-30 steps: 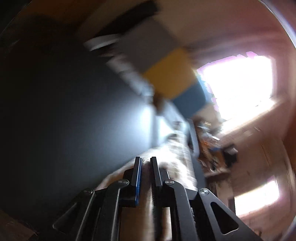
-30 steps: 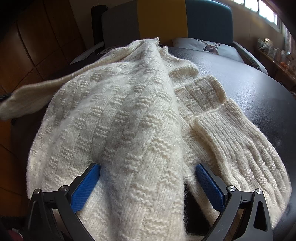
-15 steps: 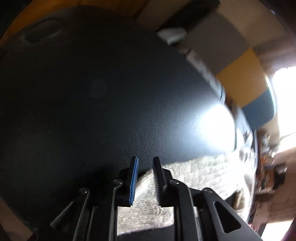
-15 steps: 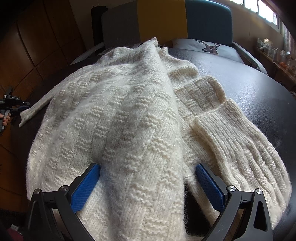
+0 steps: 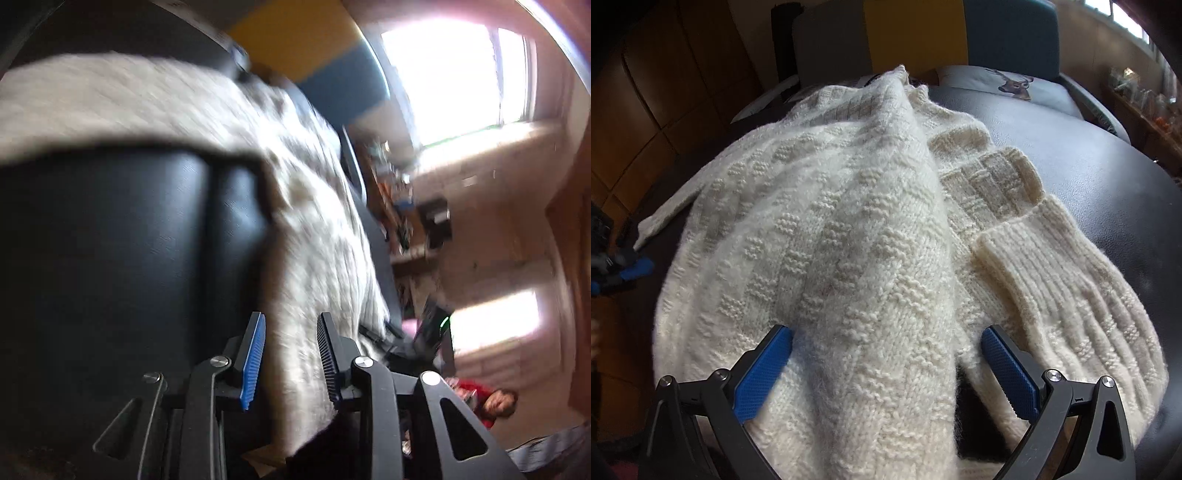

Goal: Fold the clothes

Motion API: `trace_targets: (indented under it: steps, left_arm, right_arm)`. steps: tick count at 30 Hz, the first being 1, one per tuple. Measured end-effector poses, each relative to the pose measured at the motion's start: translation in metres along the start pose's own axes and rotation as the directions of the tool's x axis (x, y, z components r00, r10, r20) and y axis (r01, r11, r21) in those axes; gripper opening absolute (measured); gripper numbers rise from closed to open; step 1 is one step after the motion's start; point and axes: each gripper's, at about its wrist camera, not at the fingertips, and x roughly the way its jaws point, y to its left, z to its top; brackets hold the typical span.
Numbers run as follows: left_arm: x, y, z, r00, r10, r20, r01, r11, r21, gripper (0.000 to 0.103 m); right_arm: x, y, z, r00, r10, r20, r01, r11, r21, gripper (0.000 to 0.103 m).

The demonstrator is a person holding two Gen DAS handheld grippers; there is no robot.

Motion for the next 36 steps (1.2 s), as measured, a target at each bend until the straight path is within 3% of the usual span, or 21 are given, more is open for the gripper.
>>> trace_targets:
  steps: [3,5,6,8,10,11,12,14,18,20,23,25,26,27,28,29,31,32,33,35,36]
  left_arm:
    - [0.036,-0.022,-0.014,0.999,-0.003,-0.050,0.005,1.000,0.029,0.039]
    - [0.055,-0.031,-0.013,0.993,0.105,-0.051,-0.100,0.992,0.079,0.041]
    - [0.059,-0.035,-0.021,0.988,0.149,-0.038,-0.144,0.985,0.099,0.041]
    - [0.062,-0.041,-0.026,0.975,0.220,-0.020,-0.214,0.965,0.151,0.038]
    - [0.069,-0.050,-0.028,0.945,0.327,-0.011,-0.320,0.929,0.184,0.022]
    - [0.072,-0.054,-0.029,0.925,0.379,-0.005,-0.370,0.907,0.200,0.013]
    - [0.073,-0.054,-0.026,0.915,0.402,-0.010,-0.393,0.899,0.192,0.011]
    - [0.070,-0.051,-0.023,0.902,0.432,-0.021,-0.422,0.890,0.175,0.003]
    - [0.075,-0.040,-0.001,0.887,0.460,-0.043,-0.448,0.879,0.160,0.003]
    - [0.078,-0.044,0.000,0.873,0.487,-0.038,-0.474,0.863,0.178,0.003]
    - [0.077,-0.058,0.004,0.857,0.514,-0.026,-0.499,0.842,0.204,0.003]
    - [0.067,-0.075,0.004,0.852,0.524,-0.003,-0.508,0.828,0.235,0.003]
    - [0.062,-0.083,0.004,0.850,0.527,0.007,-0.511,0.822,0.251,0.007]
    - [0.062,-0.096,0.001,0.875,0.484,-0.003,-0.463,0.840,0.281,0.013]
    - [0.062,-0.108,-0.003,0.898,0.440,-0.015,-0.414,0.856,0.311,0.016]
    - [0.062,-0.121,-0.006,0.918,0.396,-0.029,-0.364,0.868,0.339,0.017]
    - [0.079,-0.142,-0.012,0.934,0.350,-0.075,-0.296,0.874,0.385,0.017]
    - [0.087,-0.153,-0.015,0.940,0.327,-0.099,-0.261,0.875,0.407,0.017]
    - [0.096,-0.164,-0.018,0.945,0.304,-0.124,-0.226,0.876,0.426,0.018]
    - [0.127,-0.176,-0.016,0.951,0.245,-0.189,-0.149,0.898,0.414,0.019]
    - [0.139,-0.177,-0.014,0.950,0.221,-0.219,-0.121,0.911,0.394,0.020]
  right_arm:
    - [-0.027,-0.011,0.008,0.997,0.012,0.070,-0.012,1.000,0.003,0.103]
    - [-0.042,-0.031,0.016,0.991,0.083,0.105,-0.091,0.994,0.067,0.103]
    - [-0.043,-0.044,0.018,0.982,0.156,0.107,-0.169,0.978,0.125,0.103]
    - [-0.043,-0.072,0.021,0.944,0.308,0.119,-0.329,0.912,0.246,0.103]
    - [-0.042,-0.100,0.023,0.881,0.449,0.150,-0.472,0.805,0.360,0.103]
    - [-0.033,-0.110,0.023,0.866,0.478,0.145,-0.493,0.772,0.401,0.103]
    - [-0.022,-0.119,0.022,0.855,0.499,0.137,-0.504,0.743,0.440,0.103]
    - [-0.009,-0.132,0.020,0.852,0.505,0.137,-0.504,0.723,0.473,0.103]
    - [-0.027,-0.146,0.021,0.911,0.398,0.111,-0.404,0.801,0.441,0.103]
    - [-0.029,-0.154,0.019,0.914,0.391,0.113,-0.399,0.809,0.431,0.102]
    - [-0.032,-0.169,0.019,0.941,0.322,0.101,-0.334,0.845,0.418,0.101]
    - [-0.037,-0.175,0.020,0.977,0.202,0.073,-0.214,0.894,0.394,0.101]
    - [-0.039,-0.176,0.021,0.995,0.094,0.042,-0.103,0.923,0.371,0.101]
    - [-0.042,-0.177,0.021,1.000,-0.026,0.000,0.024,0.937,0.348,0.102]
    - [-0.053,-0.175,0.018,1.000,-0.023,0.013,0.017,0.939,0.342,0.102]
    - [-0.066,-0.172,0.014,0.999,0.002,0.035,-0.013,0.941,0.339,0.102]
    - [-0.092,-0.162,0.006,0.995,0.064,0.074,-0.085,0.945,0.316,0.102]
    - [-0.099,-0.155,-0.003,0.986,0.150,0.076,-0.167,0.934,0.317,0.102]
    - [-0.105,-0.149,-0.013,0.967,0.243,0.075,-0.254,0.913,0.321,0.103]
    - [-0.111,-0.130,-0.040,0.859,0.507,0.077,-0.501,0.797,0.336,0.103]
    - [-0.115,-0.117,-0.052,0.852,0.521,0.055,-0.511,0.803,0.306,0.103]
